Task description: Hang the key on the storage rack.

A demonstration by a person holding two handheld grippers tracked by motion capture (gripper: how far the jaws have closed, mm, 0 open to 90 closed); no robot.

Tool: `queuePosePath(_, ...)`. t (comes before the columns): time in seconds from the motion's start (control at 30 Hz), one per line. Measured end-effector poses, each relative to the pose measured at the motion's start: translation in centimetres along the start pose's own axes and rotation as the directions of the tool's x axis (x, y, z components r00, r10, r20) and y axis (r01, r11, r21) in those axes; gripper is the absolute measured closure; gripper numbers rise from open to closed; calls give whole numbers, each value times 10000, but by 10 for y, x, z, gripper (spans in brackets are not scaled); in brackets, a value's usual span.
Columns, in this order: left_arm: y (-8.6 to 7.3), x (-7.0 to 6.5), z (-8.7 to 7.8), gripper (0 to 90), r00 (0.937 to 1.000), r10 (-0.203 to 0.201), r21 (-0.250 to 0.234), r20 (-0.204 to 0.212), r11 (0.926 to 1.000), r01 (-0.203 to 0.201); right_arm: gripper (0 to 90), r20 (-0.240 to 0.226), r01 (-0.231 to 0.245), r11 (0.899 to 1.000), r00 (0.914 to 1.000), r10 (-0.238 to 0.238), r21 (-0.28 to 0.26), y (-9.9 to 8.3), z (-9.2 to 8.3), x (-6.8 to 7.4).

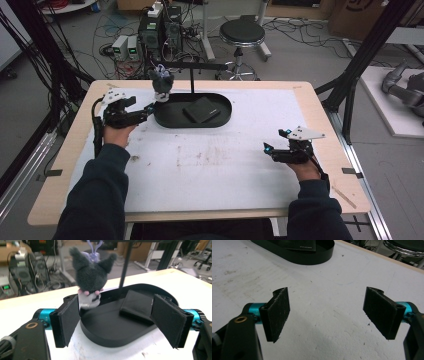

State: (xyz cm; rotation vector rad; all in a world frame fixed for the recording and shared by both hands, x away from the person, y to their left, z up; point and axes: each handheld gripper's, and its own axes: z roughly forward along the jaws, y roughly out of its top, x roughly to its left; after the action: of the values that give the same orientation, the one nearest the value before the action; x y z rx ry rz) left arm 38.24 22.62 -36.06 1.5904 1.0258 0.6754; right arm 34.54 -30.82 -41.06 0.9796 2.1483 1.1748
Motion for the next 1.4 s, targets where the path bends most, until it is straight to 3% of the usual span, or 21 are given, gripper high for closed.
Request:
queuePosePath(0.27, -29, -13, -28, 233, 9993, 275, -229, 238, 9994, -269, 219, 165, -17, 10000, 9999, 18, -33, -1, -6, -2)
queuePosePath(0.57, -56, -19, -41, 237, 9994, 332, -337, 138, 9989, -327, 219, 352, -26, 10000, 9994, 28, -61, 0, -8, 2)
queuePosePath(0.97, -62, -12, -51, 243, 9999, 101, -413, -64, 9991, -104, 220, 417, -14, 10000, 9991, 11, 65, 1, -7, 6)
queuePosePath(1.2, -63, -16, -50, 243, 9996, 270, -336, -35, 9991, -271, 220, 402, -176, 9998, 9990, 175, 30, 0, -7, 3)
queuePosePath(1.4, -64, -14, -50, 244, 9999, 153, -299, -71, 9994, -155, 220, 392, -196, 9998, 9990, 196, -15, -1, -7, 3)
